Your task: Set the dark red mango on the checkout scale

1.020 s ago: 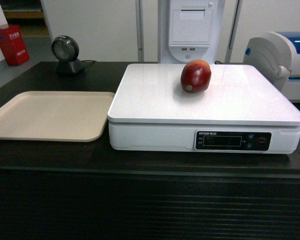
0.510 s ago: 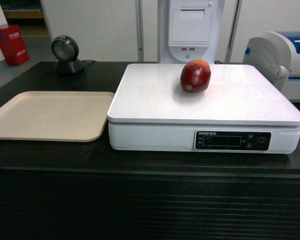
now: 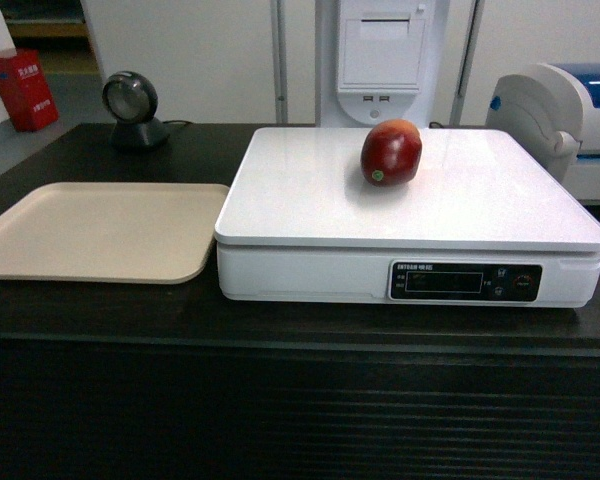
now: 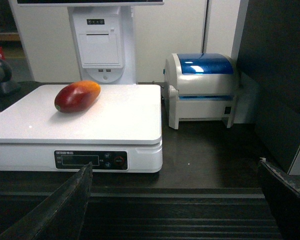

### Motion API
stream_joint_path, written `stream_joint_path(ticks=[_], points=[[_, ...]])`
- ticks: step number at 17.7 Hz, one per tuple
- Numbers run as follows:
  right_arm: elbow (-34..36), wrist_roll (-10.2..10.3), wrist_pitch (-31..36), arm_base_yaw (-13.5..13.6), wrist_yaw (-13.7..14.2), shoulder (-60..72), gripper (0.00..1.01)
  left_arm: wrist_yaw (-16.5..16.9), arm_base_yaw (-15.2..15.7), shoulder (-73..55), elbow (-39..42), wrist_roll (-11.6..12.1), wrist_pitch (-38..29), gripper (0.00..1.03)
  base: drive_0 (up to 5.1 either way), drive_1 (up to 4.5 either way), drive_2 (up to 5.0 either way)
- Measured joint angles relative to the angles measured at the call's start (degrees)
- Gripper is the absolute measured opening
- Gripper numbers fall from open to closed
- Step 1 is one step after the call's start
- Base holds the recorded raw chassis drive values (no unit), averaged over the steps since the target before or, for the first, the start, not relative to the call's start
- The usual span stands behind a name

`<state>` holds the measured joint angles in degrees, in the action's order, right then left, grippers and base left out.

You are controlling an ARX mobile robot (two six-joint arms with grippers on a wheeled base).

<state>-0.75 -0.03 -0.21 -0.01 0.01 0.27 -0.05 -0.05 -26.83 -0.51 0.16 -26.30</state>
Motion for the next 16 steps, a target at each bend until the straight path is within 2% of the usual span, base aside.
stream_joint_path(ticks=[13, 14, 15, 16], points=[[0.0, 0.0, 0.0, 0.0, 0.0, 0.0, 0.98, 0.0, 0.0, 16.9, 0.0, 0.0, 16.3, 0.02, 0.0, 0.0, 0.0], [0.0, 0.0, 0.0, 0.0, 0.0, 0.0, 0.98, 0.0, 0.0, 19.4, -0.2, 0.0, 20.0, 0.02, 0.0, 0.0, 0.0], [0.0, 0.0, 0.0, 0.0, 0.0, 0.0, 0.98, 0.1, 0.0, 24.6, 0.0, 0.0, 26.9, 0.02, 0.0, 0.0, 0.0], [0.0, 0.0, 0.0, 0.0, 0.0, 0.0, 0.98, 0.2, 0.0, 26.3, 0.0, 0.0, 25.6, 0.02, 0.0, 0.0, 0.0]])
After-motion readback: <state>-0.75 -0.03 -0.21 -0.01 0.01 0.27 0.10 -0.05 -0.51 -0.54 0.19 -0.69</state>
